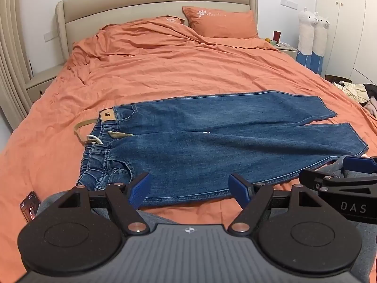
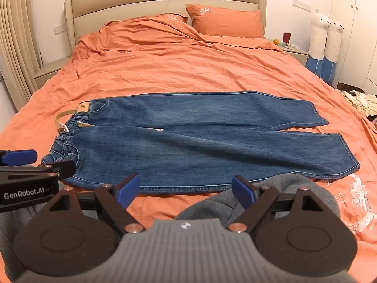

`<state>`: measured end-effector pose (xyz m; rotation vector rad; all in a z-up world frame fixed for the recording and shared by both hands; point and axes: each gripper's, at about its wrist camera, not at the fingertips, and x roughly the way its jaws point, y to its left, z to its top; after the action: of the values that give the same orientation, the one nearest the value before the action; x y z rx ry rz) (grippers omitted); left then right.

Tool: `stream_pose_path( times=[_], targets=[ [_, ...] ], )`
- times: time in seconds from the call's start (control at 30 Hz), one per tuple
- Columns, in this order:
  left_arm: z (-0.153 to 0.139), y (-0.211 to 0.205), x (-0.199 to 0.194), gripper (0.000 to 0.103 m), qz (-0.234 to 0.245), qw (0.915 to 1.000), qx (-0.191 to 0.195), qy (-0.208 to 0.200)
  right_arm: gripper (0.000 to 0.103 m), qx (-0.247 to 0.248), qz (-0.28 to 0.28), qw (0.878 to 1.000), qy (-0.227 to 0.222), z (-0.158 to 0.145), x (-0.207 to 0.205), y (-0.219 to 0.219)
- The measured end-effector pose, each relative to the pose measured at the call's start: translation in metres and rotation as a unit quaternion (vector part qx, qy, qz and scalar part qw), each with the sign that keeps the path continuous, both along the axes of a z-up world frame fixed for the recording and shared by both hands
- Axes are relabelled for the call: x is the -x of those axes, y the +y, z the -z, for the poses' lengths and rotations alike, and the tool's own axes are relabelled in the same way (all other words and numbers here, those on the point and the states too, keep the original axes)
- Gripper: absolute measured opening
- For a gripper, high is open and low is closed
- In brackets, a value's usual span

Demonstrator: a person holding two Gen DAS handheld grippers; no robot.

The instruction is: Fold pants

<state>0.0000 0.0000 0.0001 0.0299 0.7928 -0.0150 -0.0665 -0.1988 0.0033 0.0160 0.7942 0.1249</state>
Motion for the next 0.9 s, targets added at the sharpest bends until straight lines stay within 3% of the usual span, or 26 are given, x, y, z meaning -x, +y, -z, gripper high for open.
stream_pose_path(
  times=[0.9],
  targets=[
    [-0.0006,0.0016,0.0005,0.088,-0.001,1.0,0.002,-0.007,0.081,0.001,-0.005,1.0,0.006,0.0041,-0.0016,0.0059]
  ],
)
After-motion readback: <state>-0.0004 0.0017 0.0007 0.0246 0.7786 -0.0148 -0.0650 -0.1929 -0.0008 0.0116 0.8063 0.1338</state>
